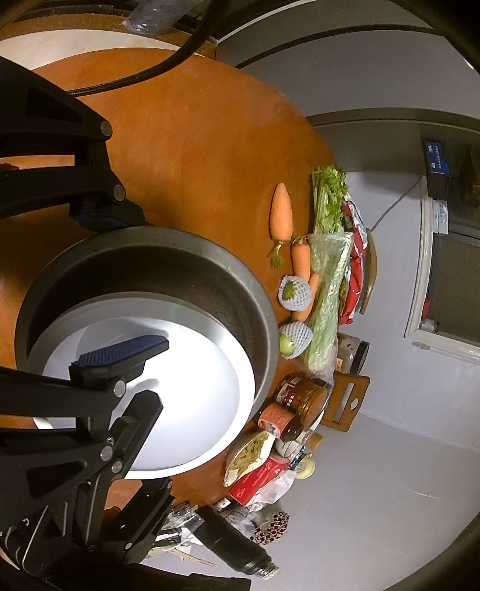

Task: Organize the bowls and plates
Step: 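Lift the steel bowl holding the plates with the right gripper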

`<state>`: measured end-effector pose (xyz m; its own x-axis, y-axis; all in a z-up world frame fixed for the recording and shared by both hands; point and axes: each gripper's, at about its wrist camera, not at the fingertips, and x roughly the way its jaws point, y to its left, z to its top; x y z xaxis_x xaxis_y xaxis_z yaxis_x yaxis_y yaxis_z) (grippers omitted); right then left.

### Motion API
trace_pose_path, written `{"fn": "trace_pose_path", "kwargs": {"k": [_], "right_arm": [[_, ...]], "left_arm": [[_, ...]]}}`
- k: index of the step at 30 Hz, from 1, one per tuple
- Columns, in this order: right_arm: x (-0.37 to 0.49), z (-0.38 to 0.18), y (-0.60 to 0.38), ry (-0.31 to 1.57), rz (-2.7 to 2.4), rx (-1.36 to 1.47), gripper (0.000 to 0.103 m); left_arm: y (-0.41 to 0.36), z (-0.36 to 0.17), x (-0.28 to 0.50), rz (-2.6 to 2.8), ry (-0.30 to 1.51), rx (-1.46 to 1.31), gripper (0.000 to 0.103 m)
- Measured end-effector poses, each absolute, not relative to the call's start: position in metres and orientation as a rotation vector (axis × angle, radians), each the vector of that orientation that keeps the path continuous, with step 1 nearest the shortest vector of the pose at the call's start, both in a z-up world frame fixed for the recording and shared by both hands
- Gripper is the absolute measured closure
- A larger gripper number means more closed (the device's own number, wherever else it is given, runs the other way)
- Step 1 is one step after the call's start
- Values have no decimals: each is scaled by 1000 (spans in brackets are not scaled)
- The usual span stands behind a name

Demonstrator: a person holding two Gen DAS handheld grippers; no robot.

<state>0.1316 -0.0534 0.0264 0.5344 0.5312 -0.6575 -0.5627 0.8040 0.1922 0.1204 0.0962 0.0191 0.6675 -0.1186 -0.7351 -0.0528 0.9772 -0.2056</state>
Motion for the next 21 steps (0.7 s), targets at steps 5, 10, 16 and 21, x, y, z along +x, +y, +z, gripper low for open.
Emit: {"fn": "trace_pose_path", "kwargs": {"k": [5,10,16,21], "right_arm": [[142,27,-49,771,654,-46,54],[152,24,-47,780,654,-45,54],[160,17,-47,787,649,-38,55],[165,13,-48,796,643,-34,55]], "left_arm": [[101,17,130,-39,845,-223,53],[102,12,141,-37,861,-228,54],[101,6,149,-37,874,-226,54],[99,3,153,-37,881,-225,54]]}}
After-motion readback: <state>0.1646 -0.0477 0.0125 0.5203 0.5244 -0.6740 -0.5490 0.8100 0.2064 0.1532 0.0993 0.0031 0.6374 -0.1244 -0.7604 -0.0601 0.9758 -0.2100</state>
